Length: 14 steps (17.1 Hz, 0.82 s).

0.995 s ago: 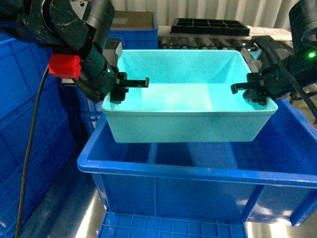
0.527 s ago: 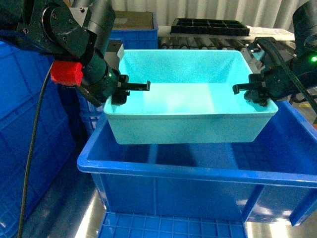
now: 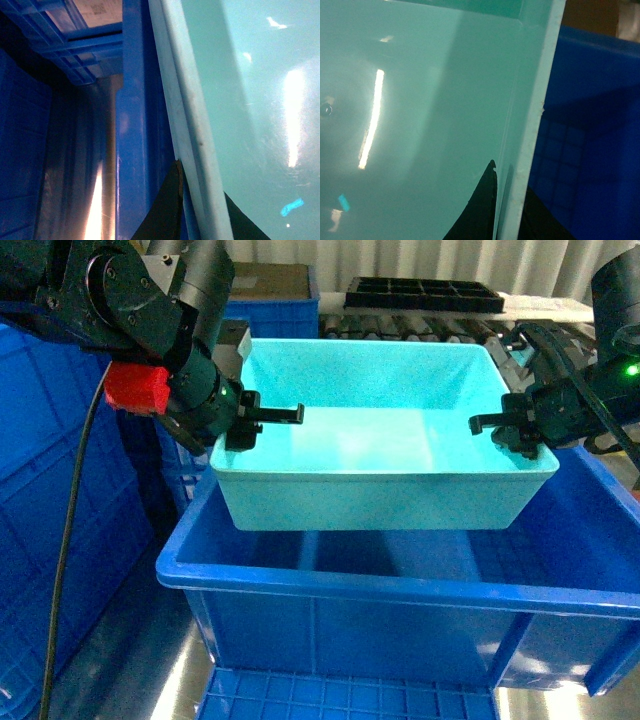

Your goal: Stack blue boxes stably on right

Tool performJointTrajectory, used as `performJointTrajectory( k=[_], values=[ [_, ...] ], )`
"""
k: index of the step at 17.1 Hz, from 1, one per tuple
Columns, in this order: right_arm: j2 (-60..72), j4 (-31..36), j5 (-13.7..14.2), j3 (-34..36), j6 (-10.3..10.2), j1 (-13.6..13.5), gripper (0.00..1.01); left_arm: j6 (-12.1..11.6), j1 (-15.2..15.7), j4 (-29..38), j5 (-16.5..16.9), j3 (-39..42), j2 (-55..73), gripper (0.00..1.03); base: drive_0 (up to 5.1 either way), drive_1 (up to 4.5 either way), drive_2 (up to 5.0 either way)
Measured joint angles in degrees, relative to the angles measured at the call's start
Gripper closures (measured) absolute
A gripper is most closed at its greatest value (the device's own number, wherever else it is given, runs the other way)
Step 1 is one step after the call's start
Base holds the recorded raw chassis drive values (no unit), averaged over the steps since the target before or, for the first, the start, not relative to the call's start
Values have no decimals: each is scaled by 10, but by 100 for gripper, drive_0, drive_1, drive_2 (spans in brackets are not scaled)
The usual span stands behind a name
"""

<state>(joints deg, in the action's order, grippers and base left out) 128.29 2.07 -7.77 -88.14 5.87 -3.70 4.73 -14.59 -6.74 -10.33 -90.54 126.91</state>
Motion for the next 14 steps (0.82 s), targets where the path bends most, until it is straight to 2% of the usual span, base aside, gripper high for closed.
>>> performJointTrajectory(
  k=[11,12,13,14],
  values=[
    [0,11,2,5,5,0,94,-5,-2,0,-8,-7,0,97,0,0,0],
    [0,11,18,5,37,0,83,-19,-2,0,-10,-7,0,89,0,0,0],
    [0,11,25,5,68,0,74,-46,-2,0,-29,-7,0,79,0,0,0],
    [0,13,37,5,91,1,63,-67,0,-2,-42,-7,0,67,0,0,0]
  ],
)
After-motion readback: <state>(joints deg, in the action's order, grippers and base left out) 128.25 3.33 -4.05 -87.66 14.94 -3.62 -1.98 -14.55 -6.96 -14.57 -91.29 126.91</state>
